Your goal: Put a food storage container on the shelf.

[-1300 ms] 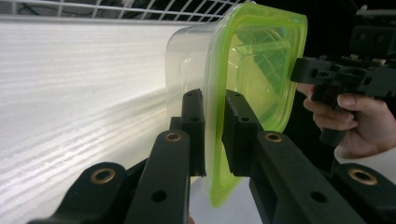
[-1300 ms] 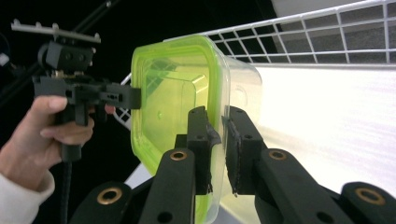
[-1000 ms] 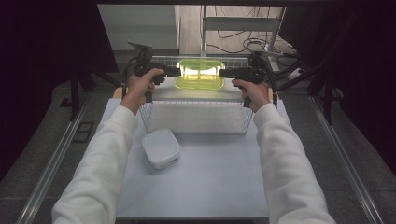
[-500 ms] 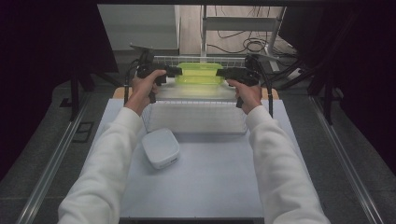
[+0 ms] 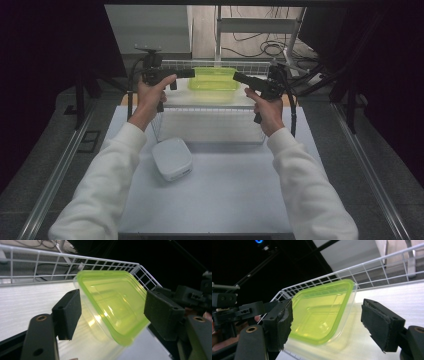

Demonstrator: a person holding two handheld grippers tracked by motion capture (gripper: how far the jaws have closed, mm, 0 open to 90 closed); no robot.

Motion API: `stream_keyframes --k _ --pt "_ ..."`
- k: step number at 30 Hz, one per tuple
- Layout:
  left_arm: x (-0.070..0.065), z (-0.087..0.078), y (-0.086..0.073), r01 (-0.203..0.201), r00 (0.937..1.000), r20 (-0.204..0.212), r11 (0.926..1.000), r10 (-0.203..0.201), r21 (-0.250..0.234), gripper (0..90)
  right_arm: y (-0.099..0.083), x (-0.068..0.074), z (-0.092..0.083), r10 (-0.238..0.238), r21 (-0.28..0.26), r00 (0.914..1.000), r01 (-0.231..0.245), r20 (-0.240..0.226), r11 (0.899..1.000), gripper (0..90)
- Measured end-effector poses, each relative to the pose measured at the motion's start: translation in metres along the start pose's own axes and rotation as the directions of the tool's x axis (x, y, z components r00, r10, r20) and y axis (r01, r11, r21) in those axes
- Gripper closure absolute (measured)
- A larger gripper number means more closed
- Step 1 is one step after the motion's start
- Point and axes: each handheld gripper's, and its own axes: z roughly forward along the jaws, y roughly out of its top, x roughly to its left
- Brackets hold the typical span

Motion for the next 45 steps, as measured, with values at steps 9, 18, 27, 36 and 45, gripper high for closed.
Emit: stream_keyframes --k 9,18,27,36,45 --pt "-0.01 -0.033 -0.024 -0.086 0.9959 -0.023 0.9951 0.087 0.048 26.3 -0.009 0.0 -0.033 -0.115 0.079 0.9933 0.116 -0.009 0.99 26.3" --pt "-0.014 -0.065 -0.082 -0.123 0.9923 -0.007 0.9883 0.124 0.09 27.2 -0.034 -0.01 -0.061 -0.187 0.17 0.9806 0.194 -0.058 0.966 24.0" --pt "-0.008 -0.082 -0.147 -0.112 0.9933 -0.01 0.9797 0.115 0.166 28.0 -0.076 -0.012 -0.087 -0.274 0.259 0.9578 0.287 -0.086 0.922 24.1" --pt "-0.009 -0.088 -0.196 -0.122 0.9879 -0.057 0.9511 0.144 0.284 27.8 -0.142 -0.023 -0.096 -0.291 0.379 0.9507 0.31 -0.108 0.872 25.2" --pt "-0.002 -0.088 -0.223 -0.113 0.9839 -0.091 0.9293 0.154 0.352 28.0 -0.175 -0.038 -0.092 -0.242 0.455 0.9613 0.276 -0.132 0.847 26.0"
